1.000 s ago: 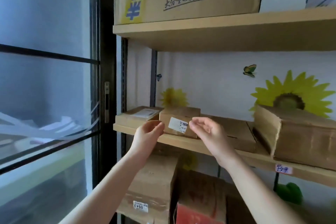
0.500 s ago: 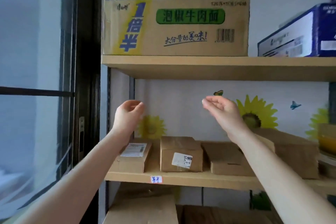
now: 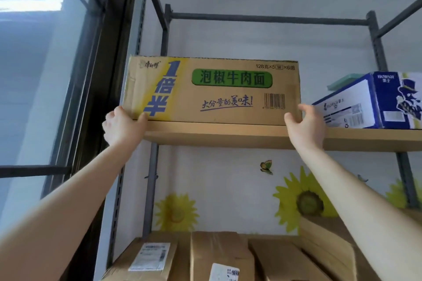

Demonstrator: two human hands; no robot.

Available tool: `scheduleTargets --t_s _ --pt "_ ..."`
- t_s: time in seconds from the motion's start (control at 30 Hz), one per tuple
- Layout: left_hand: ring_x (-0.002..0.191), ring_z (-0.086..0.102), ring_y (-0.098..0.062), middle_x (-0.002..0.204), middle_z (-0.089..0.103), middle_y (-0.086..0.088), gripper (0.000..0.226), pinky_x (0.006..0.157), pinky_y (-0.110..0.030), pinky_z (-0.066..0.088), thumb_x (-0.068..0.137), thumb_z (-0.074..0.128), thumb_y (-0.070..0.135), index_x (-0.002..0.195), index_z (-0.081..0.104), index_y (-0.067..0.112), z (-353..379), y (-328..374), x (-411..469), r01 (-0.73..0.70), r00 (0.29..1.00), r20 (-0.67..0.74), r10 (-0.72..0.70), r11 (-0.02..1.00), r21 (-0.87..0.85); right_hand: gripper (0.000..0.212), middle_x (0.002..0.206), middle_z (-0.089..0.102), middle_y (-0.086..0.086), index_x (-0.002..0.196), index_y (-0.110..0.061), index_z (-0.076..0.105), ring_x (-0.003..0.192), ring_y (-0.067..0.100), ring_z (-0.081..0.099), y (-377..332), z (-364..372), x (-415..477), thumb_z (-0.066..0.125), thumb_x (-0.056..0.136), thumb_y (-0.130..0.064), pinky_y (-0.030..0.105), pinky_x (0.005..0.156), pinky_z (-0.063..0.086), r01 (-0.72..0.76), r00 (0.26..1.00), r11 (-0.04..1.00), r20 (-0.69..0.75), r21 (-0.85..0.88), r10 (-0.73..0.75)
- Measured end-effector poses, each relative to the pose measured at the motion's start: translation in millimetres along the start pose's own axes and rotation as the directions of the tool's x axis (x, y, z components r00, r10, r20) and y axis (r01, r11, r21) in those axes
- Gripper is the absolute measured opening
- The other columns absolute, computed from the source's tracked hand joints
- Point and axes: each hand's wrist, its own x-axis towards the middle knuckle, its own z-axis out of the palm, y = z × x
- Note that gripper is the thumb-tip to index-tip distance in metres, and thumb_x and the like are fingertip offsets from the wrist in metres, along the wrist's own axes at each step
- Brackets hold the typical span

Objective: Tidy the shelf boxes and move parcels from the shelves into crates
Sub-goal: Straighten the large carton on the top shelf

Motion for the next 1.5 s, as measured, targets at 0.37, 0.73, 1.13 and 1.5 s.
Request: scheduleTargets --t_s 0.37,0.73,1.13,1.5 --pt "0.107 0.052 -0.031 0.123 0.051 -0.016 0.055 0.081 -0.039 0.047 0.083 0.057 0.040 0.124 0.044 0.006 -0.2 4.9 11.9 0.074 0.997 0.035 -0.069 0.982 -0.172 0.038 0.117 0.060 0.012 0.119 -0.009 0.054 0.107 0.031 0.054 -0.8 -4.7 19.1 0.048 0.091 -0.033 0.031 0.078 0.036 -0.186 0.982 0.981 0.055 0.051 0.183" --pt "0.126 0.033 -0.026 0.134 0.039 -0.009 0.089 0.105 -0.038 0.031 0.062 0.066 0.066 0.131 0.042 0.014 -38.0 21.0 -15.3 0.025 0.985 -0.151 -0.082 0.938 -0.346 0.056 0.114 0.060 0.007 0.116 -0.007 0.051 0.097 0.018 0.055 -20.3 -50.6 1.2 0.062 0.080 -0.049 0.029 0.078 0.041 -0.064 0.988 0.952 -0.113 0.298 0.102" --pt "0.133 0.029 -0.023 0.142 0.029 -0.007 0.102 0.111 -0.040 0.028 0.063 0.068 0.065 0.142 0.024 0.019 -55.5 -12.6 -65.5 0.000 0.997 -0.071 -0.038 0.882 -0.471 0.052 0.105 0.058 -0.008 0.130 -0.014 0.044 0.090 0.004 0.057 6.6 -73.7 -50.3 0.065 0.084 -0.024 0.009 0.073 0.041 0.017 0.999 0.922 -0.032 0.387 -0.005" --pt "0.128 0.038 -0.021 0.140 0.037 -0.007 0.093 0.106 -0.035 0.033 0.068 0.079 0.037 0.141 0.024 0.020 -63.2 -58.4 -120.5 -0.008 0.997 0.061 0.053 0.819 -0.574 0.044 0.083 0.060 -0.004 0.104 -0.009 0.045 0.079 0.017 0.057 43.5 -89.4 -102.6 0.071 0.076 -0.032 0.021 0.063 0.039 -0.088 0.983 0.962 0.179 0.258 0.042"
